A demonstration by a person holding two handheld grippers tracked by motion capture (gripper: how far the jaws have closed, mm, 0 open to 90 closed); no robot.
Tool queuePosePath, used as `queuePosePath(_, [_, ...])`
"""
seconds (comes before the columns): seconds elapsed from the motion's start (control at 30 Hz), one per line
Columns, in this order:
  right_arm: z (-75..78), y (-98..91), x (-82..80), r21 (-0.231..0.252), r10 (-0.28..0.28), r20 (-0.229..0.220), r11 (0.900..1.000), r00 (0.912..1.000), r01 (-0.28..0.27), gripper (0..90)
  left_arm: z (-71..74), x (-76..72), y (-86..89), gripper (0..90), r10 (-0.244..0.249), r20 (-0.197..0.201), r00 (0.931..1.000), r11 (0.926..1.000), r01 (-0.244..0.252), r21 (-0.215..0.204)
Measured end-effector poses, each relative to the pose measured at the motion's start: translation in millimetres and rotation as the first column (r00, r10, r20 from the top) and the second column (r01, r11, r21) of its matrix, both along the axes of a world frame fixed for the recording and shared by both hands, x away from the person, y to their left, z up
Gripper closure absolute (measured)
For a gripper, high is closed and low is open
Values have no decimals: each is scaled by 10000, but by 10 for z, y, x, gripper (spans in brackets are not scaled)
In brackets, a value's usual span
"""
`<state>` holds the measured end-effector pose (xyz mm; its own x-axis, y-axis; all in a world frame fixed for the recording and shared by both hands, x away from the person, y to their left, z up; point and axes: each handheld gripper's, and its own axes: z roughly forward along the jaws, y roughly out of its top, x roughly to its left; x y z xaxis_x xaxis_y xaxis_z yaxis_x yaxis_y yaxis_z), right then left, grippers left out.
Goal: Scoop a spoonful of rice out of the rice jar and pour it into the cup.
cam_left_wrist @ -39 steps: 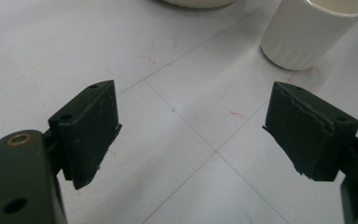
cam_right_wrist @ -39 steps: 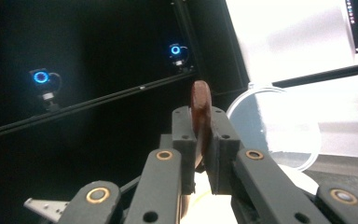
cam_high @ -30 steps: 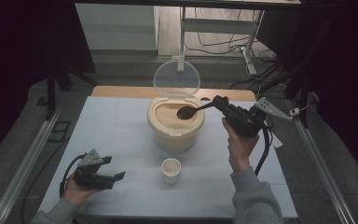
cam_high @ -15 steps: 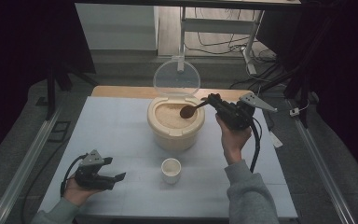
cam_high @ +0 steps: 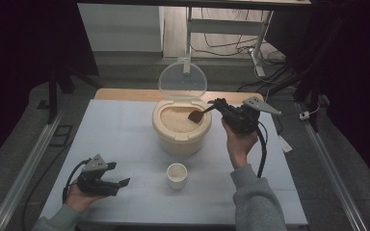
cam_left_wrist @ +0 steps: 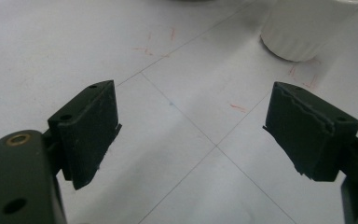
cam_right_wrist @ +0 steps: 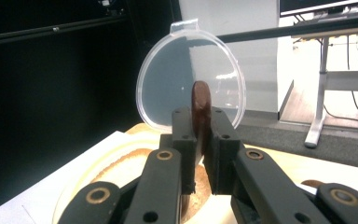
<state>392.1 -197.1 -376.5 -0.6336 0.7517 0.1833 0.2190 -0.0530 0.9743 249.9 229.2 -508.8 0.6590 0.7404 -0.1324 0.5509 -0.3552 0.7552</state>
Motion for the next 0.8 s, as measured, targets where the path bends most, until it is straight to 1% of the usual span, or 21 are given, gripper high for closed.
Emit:
queuePosePath(0.07, [-15,8,7,45,8,-65,10000,10000,-8,830,1,0,3,171,6,-1,10000,10000,-6,-8])
queuePosePath(0.1, [-50,20,23,133,28,-238,9999,9997,-25,830,1,0,3,171,17,-1,10000,10000,-17,-13])
queuePosePath(0.13, [-50,20,23,133,28,-238,9999,9997,-25,830,1,0,4,171,13,1,10000,10000,-13,-12])
queuePosePath(0.23, [-109,40,58,276,117,-545,9996,9984,-102,830,-1,0,2,171,3,-12,10000,10000,-3,-4])
queuePosePath(0.27, [-144,46,82,462,146,-722,9989,9973,-113,830,-2,0,1,171,0,-9,10000,10000,0,0])
queuePosePath(0.3, [-144,46,82,462,146,-722,9989,9973,-113,830,-2,0,0,171,-4,-7,10000,10000,4,4])
queuePosePath(0.33, [-159,48,95,562,160,-822,9984,9965,-114,830,-2,0,0,171,-2,-5,10000,10000,2,1])
queuePosePath(0.37, [-188,47,122,772,190,-1027,9970,9945,-110,830,-1,0,1,171,0,-5,10000,10000,0,-5])
queuePosePath(0.4, [-204,46,135,886,207,-1139,9960,9933,-106,830,-1,0,1,171,3,-5,10000,10000,-3,-8])
queuePosePath(0.43, [-204,46,135,886,207,-1139,9960,9933,-106,830,-1,1,2,171,2,-4,10000,10000,-2,-2])
queuePosePath(0.47, [-235,41,158,1107,238,-1332,9938,9908,-90,830,-2,1,1,171,2,-3,10000,10000,-2,6])
queuePosePath(0.53, [-259,27,172,1352,250,-1488,9908,9886,-47,830,-4,2,-1,172,-2,-13,10000,10000,2,19])
queuePosePath(0.57, [-259,27,172,1352,250,-1488,9908,9886,-47,830,-4,1,-3,172,0,-11,10000,10000,0,13])
queuePosePath(0.67, [-297,-1,194,1696,293,-1822,9855,9828,21,831,-4,2,-7,171,-20,-2,10000,10000,20,27])
queuePosePath(0.7, [-334,-6,210,1926,426,-2051,9813,9778,-23,831,-4,2,-9,171,-24,-4,10000,10000,24,31])
queuePosePath(0.73, [-334,-6,210,1926,426,-2051,9813,9778,-23,831,-4,1,-9,171,-35,1,10000,10000,35,40])
queuePosePath(0.77, [-371,2,225,2107,568,-2231,9775,9731,-87,831,-5,2,-10,171,-38,-1,10000,10000,38,41])
queuePosePath(0.8, [-383,5,228,2211,587,-2304,9752,9713,-65,831,-5,2,-10,171,-31,-3,10000,10000,31,39])
